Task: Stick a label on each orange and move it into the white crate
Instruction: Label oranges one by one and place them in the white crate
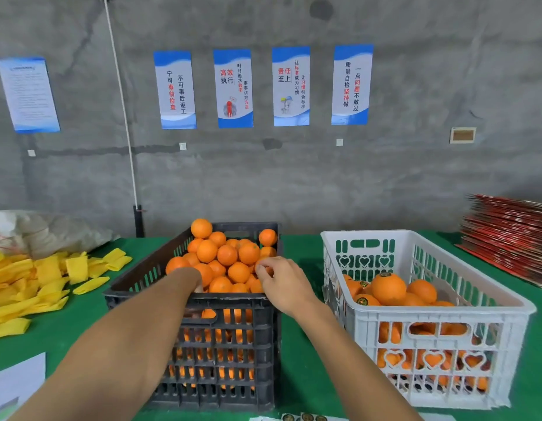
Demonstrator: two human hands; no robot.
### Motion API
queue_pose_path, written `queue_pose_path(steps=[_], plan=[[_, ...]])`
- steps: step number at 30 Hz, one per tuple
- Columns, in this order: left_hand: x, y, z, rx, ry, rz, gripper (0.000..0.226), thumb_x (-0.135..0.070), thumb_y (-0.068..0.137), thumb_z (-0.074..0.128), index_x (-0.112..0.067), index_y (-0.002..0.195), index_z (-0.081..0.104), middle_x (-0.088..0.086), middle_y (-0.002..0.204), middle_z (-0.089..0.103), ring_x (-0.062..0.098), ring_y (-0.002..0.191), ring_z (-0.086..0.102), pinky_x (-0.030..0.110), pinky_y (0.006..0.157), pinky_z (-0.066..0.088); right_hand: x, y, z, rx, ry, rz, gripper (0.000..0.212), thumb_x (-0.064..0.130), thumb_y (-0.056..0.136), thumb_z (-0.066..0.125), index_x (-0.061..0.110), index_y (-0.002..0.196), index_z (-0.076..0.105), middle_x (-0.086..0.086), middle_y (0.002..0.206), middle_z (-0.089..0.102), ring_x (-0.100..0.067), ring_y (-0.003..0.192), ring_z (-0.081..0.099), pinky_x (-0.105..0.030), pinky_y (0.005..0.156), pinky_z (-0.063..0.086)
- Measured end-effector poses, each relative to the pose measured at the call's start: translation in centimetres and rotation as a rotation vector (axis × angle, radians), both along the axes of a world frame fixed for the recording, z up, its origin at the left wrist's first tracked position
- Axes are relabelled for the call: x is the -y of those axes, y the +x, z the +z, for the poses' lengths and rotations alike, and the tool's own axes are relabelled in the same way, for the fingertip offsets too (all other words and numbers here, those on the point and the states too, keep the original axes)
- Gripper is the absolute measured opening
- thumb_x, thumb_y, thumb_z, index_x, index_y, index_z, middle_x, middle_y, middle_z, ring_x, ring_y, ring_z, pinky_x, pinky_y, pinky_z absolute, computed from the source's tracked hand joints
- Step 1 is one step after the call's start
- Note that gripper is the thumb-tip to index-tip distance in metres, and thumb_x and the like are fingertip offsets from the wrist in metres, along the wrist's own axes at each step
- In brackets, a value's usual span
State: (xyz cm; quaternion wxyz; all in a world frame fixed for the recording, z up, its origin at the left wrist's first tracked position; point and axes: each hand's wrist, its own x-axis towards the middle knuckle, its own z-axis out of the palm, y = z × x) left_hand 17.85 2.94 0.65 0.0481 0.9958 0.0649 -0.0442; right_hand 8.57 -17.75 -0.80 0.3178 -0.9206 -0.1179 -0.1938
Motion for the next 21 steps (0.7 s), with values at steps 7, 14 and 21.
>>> queue_pose_path(steps=[7,14,21], plan=[[2.9,-3.2,1.7,0.236,-0.088,-0.197,0.053,-0.040,0.078,0.082,-0.025,0.122,0.057,0.005,0.120,0.052,0.031,0.104,0.065,0.040,0.085,0.057,2.7,-0.8,-0.5,0.064,0.093,-0.012,0.053,0.049,0.106,0.046,0.019,0.149,0.050,-0.002,0.151,0.053,-0.021,0.142,0.043,-0.043,0.116,0.039],[11.5,-11.1,-3.0,1.142,-0.646,-0.781,0.056,-0.026,0.086,0.079,-0.032,0.136,0.053,0.000,0.136,0.039,0.011,0.107,0.055,0.027,0.075,0.059,3.1,-4.2,-2.9,0.236,0.677,0.142,0.067,0.075,0.090,0.054,0.045,0.147,0.037,0.043,0.120,0.058,0.012,0.113,0.060,-0.006,0.085,0.049],[14.2,-14.9,-12.9,0.673,-0.908,-0.723,0.077,-0.030,0.090,0.078,-0.044,0.148,0.030,-0.027,0.148,0.027,0.003,0.129,0.049,0.031,0.099,0.056,7.1,-7.8,-12.0,0.154,0.468,-0.044,0.074,0.077,0.085,0.058,0.041,0.148,0.041,0.018,0.142,0.051,-0.005,0.125,0.056,-0.023,0.098,0.051]])
